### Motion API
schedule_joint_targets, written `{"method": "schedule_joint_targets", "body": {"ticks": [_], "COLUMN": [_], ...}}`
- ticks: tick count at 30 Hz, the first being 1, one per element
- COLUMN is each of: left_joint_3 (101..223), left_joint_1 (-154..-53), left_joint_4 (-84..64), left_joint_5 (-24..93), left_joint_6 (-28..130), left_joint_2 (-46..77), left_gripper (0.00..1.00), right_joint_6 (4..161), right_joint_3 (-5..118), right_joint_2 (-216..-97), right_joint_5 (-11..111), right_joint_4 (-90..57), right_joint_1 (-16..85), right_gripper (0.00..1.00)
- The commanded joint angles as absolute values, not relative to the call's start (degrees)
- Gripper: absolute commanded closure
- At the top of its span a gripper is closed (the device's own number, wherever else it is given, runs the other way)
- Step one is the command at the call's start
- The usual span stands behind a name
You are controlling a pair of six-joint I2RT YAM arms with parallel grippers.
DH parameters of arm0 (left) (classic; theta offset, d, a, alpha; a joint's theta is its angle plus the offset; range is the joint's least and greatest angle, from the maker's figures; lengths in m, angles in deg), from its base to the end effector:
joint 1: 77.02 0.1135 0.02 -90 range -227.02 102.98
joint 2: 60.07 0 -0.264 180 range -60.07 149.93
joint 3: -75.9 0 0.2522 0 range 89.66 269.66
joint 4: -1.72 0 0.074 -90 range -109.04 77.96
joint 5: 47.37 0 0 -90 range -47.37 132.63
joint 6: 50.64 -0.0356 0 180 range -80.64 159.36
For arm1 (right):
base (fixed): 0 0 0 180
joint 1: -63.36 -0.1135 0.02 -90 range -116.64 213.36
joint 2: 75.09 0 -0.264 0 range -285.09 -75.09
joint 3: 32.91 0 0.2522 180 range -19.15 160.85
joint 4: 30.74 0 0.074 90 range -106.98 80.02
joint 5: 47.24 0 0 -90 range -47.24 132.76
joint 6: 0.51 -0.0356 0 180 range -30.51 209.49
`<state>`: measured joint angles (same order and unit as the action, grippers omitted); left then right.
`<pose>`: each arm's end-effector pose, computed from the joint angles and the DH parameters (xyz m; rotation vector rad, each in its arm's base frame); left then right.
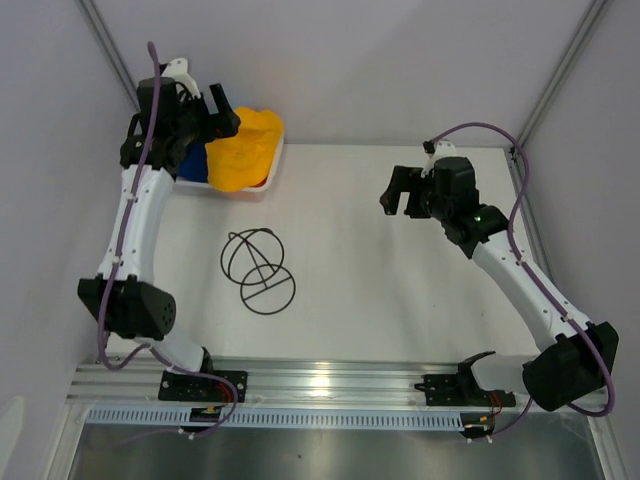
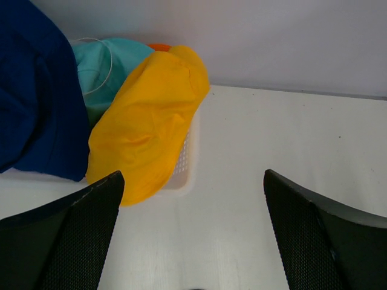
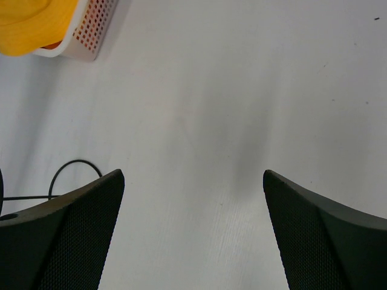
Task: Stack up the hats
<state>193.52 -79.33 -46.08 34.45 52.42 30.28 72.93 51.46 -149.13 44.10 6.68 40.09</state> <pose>0.3476 -0.0191 0.4547 -0.0858 1.9363 -0.3167 0.2689 0.1166 0.3626 -0.1362 2.0700 0.4551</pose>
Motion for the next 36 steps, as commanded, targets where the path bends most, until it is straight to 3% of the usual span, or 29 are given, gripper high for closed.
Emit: {"method": "schedule_joint_targets", "body": {"ticks": [1,7,13,16,21,25,27,29,34,36], "left_joint_3": [200.9,211.6,210.0,208.1,208.9,207.3,207.4,207.4,206.7,207.1], "left_joint_1": [-79.9,-80.1,-80.1,-79.8,-79.5,-79.5,-79.5,-79.5,-79.6,-79.5], "left_joint_4": [-46.6,-49.0,-48.1,-45.2,-43.3,-40.3,-40.5,-40.8,-39.1,-39.4], "left_joint_5": [34.8,38.1,49.6,50.8,49.0,48.8,47.0,40.8,33.4,36.5], "left_joint_6": [53.0,51.6,43.2,37.7,36.0,35.7,36.0,37.6,38.7,38.8], "left_joint_2": [38.6,49.1,53.4,55.0,57.6,58.5,59.3,59.5,57.4,56.3], "left_gripper": [0.0,0.0,0.01,0.06,0.25,0.3,0.41,0.61,0.99,0.99], "right_joint_6": [71.9,71.1,69.5,70.1,69.7,69.9,69.6,68.5,67.5,68.0], "right_joint_3": [51.2,51.2,50.9,50.5,51.1,51.9,52.8,52.9,49.1,49.5], "right_joint_2": [-145.8,-146.1,-145.8,-146.0,-146.7,-146.4,-146.0,-144.6,-139.8,-139.1], "right_joint_5": [44.1,45.7,46.5,46.3,45.1,44.7,43.1,40.1,39.4,39.0], "right_joint_4": [2.5,2.9,3.3,3.5,4.3,4.2,4.5,5.5,4.4,4.8], "right_joint_1": [43.1,47.4,48.0,48.1,48.1,48.2,48.1,47.5,46.8,46.9], "right_gripper": [0.0,0.0,0.01,0.01,0.01,0.01,0.01,0.01,0.01,0.0]}}
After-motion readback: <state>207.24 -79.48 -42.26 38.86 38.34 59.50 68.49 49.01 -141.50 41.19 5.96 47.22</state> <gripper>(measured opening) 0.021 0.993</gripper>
